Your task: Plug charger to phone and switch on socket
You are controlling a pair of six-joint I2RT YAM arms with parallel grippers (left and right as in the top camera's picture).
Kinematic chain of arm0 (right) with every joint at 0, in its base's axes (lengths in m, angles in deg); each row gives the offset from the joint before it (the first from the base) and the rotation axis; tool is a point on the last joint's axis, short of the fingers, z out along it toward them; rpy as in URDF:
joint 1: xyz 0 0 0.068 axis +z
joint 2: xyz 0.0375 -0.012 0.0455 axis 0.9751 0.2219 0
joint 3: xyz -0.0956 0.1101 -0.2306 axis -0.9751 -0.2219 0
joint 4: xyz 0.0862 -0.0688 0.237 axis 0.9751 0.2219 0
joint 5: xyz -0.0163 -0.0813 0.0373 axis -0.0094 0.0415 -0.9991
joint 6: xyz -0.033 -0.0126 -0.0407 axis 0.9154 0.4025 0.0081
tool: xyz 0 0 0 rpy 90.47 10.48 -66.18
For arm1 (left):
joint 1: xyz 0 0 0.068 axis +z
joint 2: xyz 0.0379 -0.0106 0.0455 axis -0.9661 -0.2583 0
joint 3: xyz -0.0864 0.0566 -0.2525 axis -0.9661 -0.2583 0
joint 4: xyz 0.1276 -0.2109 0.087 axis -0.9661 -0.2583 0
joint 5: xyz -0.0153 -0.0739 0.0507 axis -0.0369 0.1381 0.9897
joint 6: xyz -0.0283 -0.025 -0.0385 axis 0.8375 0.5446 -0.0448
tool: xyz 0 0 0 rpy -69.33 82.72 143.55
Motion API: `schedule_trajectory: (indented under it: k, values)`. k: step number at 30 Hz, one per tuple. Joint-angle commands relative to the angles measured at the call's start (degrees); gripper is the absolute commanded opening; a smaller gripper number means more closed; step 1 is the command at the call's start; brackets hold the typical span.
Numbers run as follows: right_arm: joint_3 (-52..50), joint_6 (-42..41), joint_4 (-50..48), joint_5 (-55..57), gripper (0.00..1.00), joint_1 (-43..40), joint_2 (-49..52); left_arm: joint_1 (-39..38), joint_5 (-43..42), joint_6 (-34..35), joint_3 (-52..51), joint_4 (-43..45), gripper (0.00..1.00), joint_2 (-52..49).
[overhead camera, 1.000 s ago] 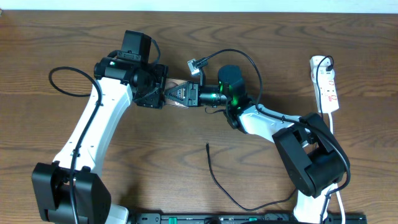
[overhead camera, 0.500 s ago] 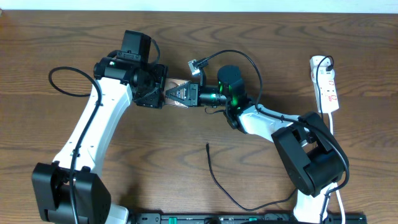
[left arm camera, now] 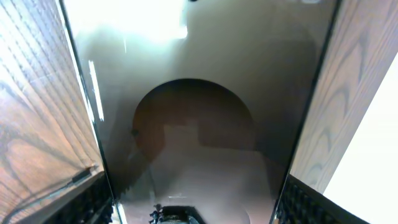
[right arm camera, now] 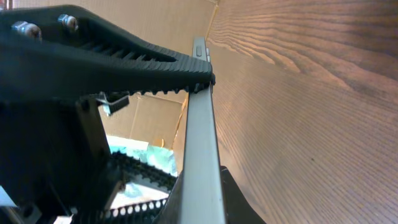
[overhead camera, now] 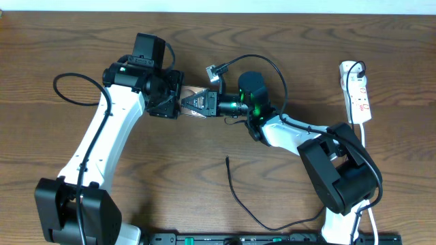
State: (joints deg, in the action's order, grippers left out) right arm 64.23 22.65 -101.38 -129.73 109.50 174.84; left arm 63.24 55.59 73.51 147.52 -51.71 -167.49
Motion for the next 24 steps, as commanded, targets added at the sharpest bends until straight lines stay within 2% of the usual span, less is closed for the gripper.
schedule_trajectory:
  k: [1, 11, 14, 17, 20, 24]
  values:
    - [0.7, 0.6, -1.0, -1.7, 0.01, -0.1, -0.4, -0.3, -0.8, -1.6, -0.1, -0.1, 0.88, 0.1]
    - [0.7, 0.6, 1.6, -2.4, 0.01, -6.6, -0.4, 4.4, -12.4, -8.8, -0.1, 0.2, 0.89, 0.1]
    - [0.7, 0.6, 4.6, -2.4, 0.01, -8.8, -0.4, 6.7, -17.0, -14.3, -0.1, 1.8, 0.89, 0.1]
    - [0.7, 0.0, 6.9, -2.4, 0.01, -10.9, -0.4, 8.9, -21.5, -23.5, -0.1, 4.5, 0.9, 0.1]
    - [0.7, -4.0, 7.3, -2.1, 0.01, -12.4, -0.4, 10.7, -22.9, -32.5, -0.1, 6.4, 0.9, 0.1]
    - [0.7, -15.4, 7.3, 0.1, 0.01, -13.7, -0.4, 12.2, -23.1, -37.7, -0.1, 7.0, 0.9, 0.1]
